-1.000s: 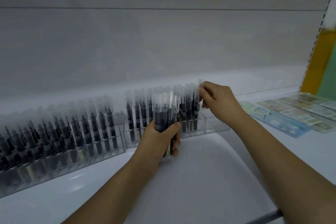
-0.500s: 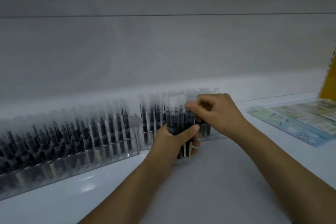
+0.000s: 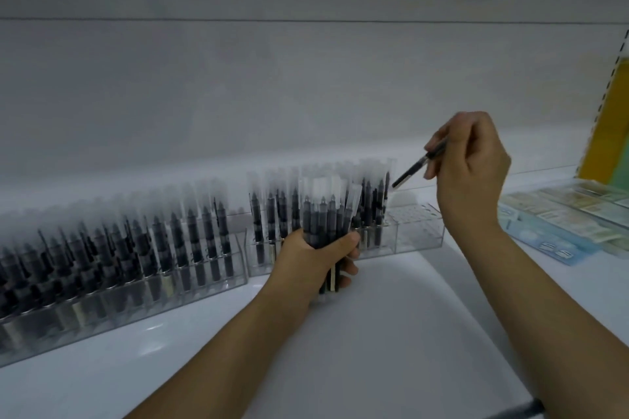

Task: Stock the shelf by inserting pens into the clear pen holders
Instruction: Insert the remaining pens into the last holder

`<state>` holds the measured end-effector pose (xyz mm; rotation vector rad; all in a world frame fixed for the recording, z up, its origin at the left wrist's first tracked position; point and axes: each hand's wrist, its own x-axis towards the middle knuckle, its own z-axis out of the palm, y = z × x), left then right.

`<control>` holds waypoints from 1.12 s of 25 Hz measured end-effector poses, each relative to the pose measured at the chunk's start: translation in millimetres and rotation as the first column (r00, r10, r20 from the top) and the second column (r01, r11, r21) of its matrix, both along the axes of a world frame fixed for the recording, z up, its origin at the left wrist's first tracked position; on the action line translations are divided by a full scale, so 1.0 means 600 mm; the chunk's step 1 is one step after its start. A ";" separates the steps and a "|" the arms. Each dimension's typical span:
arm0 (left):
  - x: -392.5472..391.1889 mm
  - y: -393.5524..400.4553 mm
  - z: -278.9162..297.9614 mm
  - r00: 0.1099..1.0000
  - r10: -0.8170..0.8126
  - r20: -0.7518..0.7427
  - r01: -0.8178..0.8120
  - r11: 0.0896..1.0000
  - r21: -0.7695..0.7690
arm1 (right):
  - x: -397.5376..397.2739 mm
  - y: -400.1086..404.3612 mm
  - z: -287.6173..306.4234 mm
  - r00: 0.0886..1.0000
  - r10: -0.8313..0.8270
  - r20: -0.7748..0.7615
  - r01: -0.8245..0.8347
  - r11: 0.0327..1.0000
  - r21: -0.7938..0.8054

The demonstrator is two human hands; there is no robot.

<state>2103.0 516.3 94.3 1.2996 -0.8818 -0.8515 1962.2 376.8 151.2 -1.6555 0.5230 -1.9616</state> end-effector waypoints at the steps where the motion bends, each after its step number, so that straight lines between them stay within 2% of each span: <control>1: 0.000 -0.001 -0.001 1.000 0.001 0.003 -0.001 1.000 0.006 | 0.001 -0.002 -0.002 0.997 -0.040 -0.070 0.039 0.999 -0.013; 5: 0.000 -0.003 -0.002 1.000 0.007 0.013 -0.007 1.000 0.011 | 0.015 -0.024 -0.020 0.910 -0.074 -0.407 0.090 0.996 0.019; 8: 0.000 -0.001 -0.002 1.000 0.002 0.026 -0.003 1.000 0.006 | 0.019 -0.039 -0.031 0.692 -0.026 -0.721 0.083 0.996 0.043; 9: 0.000 -0.001 -0.001 1.000 0.000 0.030 0.000 1.000 0.005 | 0.021 -0.041 -0.034 0.627 -0.019 -0.779 0.077 0.996 0.038; 11: -0.001 0.001 0.001 0.999 -0.008 0.040 0.007 1.000 0.012 | 0.021 -0.045 -0.035 0.560 -0.029 -0.828 0.083 0.996 0.022; 13: -0.002 0.002 0.000 0.999 -0.023 0.039 0.022 1.000 0.022 | 0.018 -0.043 -0.032 0.497 -0.098 -0.862 0.164 0.986 -0.018; 14: -0.002 0.002 0.000 0.999 -0.032 0.037 0.031 0.999 0.025 | 0.015 -0.041 -0.031 0.499 -0.162 -0.852 0.242 0.969 -0.043; 15: -0.003 0.002 0.001 0.999 -0.040 0.033 0.039 0.999 0.025 | 0.013 -0.034 -0.029 0.549 -0.237 -0.802 0.320 0.946 -0.061; 17: -0.002 0.001 0.001 0.999 -0.043 0.021 0.043 0.999 0.015 | 0.016 -0.007 -0.025 0.701 -0.332 -0.631 0.349 0.931 -0.102; 18: -0.003 0.002 0.001 0.999 -0.037 0.015 0.037 0.999 0.010 | 0.023 0.008 -0.025 0.740 -0.300 -0.602 0.273 0.952 -0.140; 19: -0.002 0.002 0.001 1.000 -0.025 0.002 0.025 1.000 0.000 | 0.031 0.020 -0.025 0.730 -0.220 -0.648 0.147 0.975 -0.165; 21: 0.001 0.001 0.002 0.999 -0.003 -0.049 0.002 1.000 -0.030 | 0.050 0.037 -0.032 0.616 -0.058 -0.786 -0.096 0.984 -0.148; 22: 0.003 0.002 0.003 0.997 -0.005 -0.074 0.002 0.999 -0.041 | 0.057 0.037 -0.036 0.593 -0.001 -0.805 -0.169 0.977 -0.126; 23: 0.003 0.002 0.004 0.995 -0.014 -0.095 0.009 0.999 -0.051 | 0.058 0.037 -0.036 0.619 0.039 -0.784 -0.209 0.971 -0.117; 25: 0.001 0.001 0.006 0.989 -0.032 -0.141 0.023 0.998 -0.063 | 0.050 0.033 -0.033 0.746 0.124 -0.654 -0.199 0.979 -0.041; 27: 0.000 -0.002 0.003 0.991 -0.028 -0.132 0.022 0.999 -0.045 | 0.034 0.030 -0.025 0.910 0.221 -0.351 -0.188 0.974 0.126; 28: 0.000 -0.003 0.001 0.995 -0.014 -0.099 0.011 1.000 -0.028 | 0.025 0.025 -0.020 0.967 0.190 -0.169 -0.165 0.974 0.153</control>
